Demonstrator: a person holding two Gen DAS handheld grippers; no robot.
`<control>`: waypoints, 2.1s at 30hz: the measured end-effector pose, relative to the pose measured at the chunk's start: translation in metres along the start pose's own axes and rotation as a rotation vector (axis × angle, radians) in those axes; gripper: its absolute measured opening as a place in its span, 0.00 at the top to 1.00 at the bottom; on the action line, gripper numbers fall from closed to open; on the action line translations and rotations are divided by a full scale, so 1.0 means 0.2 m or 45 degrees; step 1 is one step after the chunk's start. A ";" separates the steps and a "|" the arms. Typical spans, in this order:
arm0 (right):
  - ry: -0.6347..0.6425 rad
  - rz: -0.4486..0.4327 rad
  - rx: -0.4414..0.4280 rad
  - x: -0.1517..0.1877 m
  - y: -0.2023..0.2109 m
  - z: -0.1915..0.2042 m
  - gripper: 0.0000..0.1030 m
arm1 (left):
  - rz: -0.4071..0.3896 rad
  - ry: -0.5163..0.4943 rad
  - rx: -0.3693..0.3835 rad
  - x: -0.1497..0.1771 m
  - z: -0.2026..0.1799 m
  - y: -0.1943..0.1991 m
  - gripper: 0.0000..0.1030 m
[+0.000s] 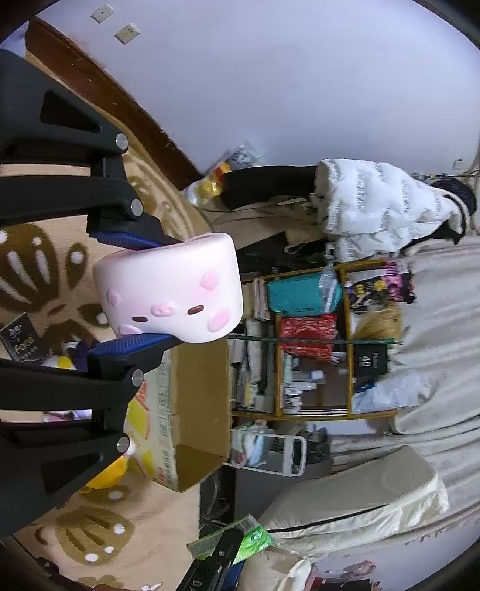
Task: Organize soft objects
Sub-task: 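Close the left tool on the pig plush while the right tool grips and lifts the tissue pack, then carry both items over the cardboard box and open both tools to drop them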
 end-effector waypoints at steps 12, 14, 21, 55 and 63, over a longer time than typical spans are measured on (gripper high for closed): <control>0.084 -0.146 -0.032 -0.12 -0.01 0.18 0.38 | -0.154 -0.006 -0.067 -0.21 0.02 0.02 0.63; 0.085 -0.154 -0.033 -0.14 -0.03 0.20 0.39 | -0.171 -0.007 -0.081 -0.25 0.02 0.00 0.63; 0.071 -0.189 -0.009 -0.20 -0.09 0.19 0.39 | -0.216 -0.011 -0.088 -0.37 0.00 -0.07 0.62; -0.044 -0.016 -0.013 -0.05 -0.53 -0.01 0.46 | 0.051 -0.070 0.133 -0.20 -0.23 -0.64 0.61; -0.116 0.052 -0.042 -0.02 -0.59 -0.07 0.46 | 0.201 -0.004 0.291 -0.13 -0.25 -0.76 0.55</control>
Point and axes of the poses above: each gripper's, at about its wrist camera, not at the fingertips, and y roughly against the way its jaws point, z to its left, x to its underside, the point moved 2 cm from there along -y, roughly the way its jaws point, and after that the axes turned 8 degrees about -y, right-handed, at the moved point
